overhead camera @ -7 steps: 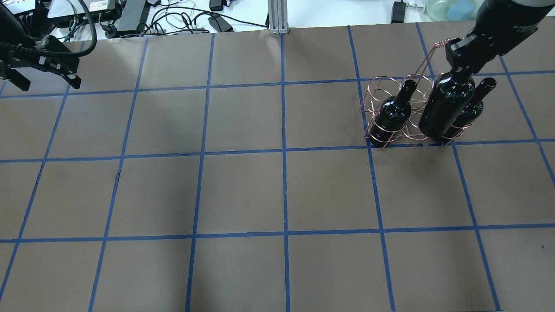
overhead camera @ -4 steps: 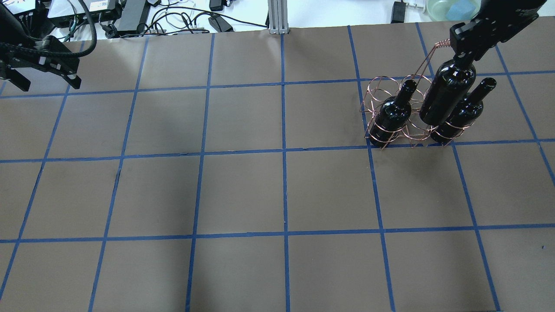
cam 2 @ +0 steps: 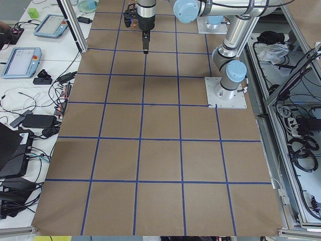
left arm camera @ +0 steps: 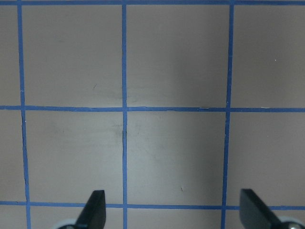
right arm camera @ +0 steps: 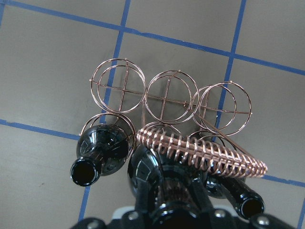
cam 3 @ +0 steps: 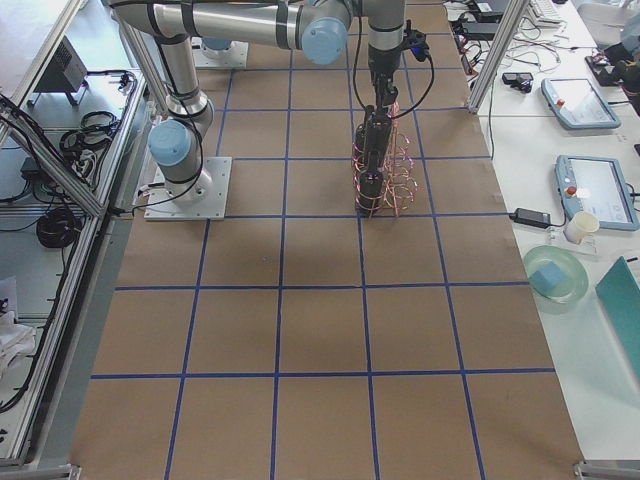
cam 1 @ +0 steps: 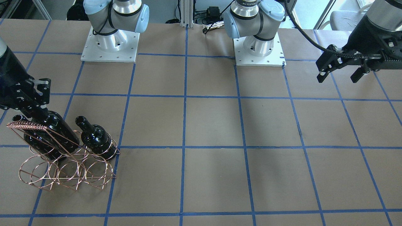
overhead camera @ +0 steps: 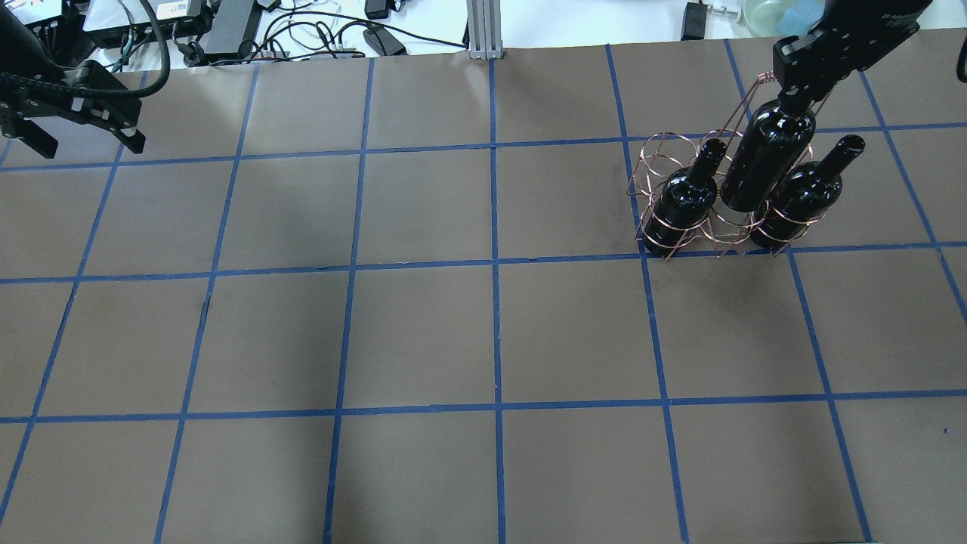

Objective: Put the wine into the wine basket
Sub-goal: 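Lower the bottle into the empty rack slot and open the right gripper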

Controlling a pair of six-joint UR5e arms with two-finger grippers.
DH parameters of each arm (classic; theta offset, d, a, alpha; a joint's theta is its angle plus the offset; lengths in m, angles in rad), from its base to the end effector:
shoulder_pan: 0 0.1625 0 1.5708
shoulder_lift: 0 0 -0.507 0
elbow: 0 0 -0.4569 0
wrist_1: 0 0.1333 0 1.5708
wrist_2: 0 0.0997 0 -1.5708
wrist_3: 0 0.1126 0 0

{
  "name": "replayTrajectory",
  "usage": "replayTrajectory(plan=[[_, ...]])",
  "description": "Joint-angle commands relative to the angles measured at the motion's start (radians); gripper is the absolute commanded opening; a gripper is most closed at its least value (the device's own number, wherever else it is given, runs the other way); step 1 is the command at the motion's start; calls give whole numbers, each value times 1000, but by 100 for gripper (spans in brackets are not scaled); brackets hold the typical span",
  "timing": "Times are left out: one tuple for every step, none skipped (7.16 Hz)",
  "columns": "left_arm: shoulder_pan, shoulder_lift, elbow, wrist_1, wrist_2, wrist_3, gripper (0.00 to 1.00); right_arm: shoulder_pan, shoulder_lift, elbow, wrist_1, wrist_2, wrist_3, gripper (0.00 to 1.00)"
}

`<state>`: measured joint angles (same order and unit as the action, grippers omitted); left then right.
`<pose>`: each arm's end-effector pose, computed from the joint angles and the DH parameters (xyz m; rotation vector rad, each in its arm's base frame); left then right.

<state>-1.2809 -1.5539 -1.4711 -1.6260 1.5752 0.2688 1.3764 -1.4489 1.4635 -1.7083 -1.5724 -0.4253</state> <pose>0.0304 -0.5666 0.6163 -0.0331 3.1190 -0.0902 0.0087 -0.6451 0.5595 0.3566 -3.0767 0.1807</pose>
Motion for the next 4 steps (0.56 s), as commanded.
replayTrajectory(plan=[[0, -3, 0, 2, -3, 1, 100, 0, 25, 12, -7, -1, -4, 17], [0, -3, 0, 2, -3, 7, 100, 1, 33, 21, -5, -1, -22, 17], [0, -3, 0, 3, -3, 10, 100, 1, 35, 46, -5, -1, -21, 17], [0, -3, 0, 3, -3, 10, 100, 1, 50, 75, -37, 0, -21, 17]])
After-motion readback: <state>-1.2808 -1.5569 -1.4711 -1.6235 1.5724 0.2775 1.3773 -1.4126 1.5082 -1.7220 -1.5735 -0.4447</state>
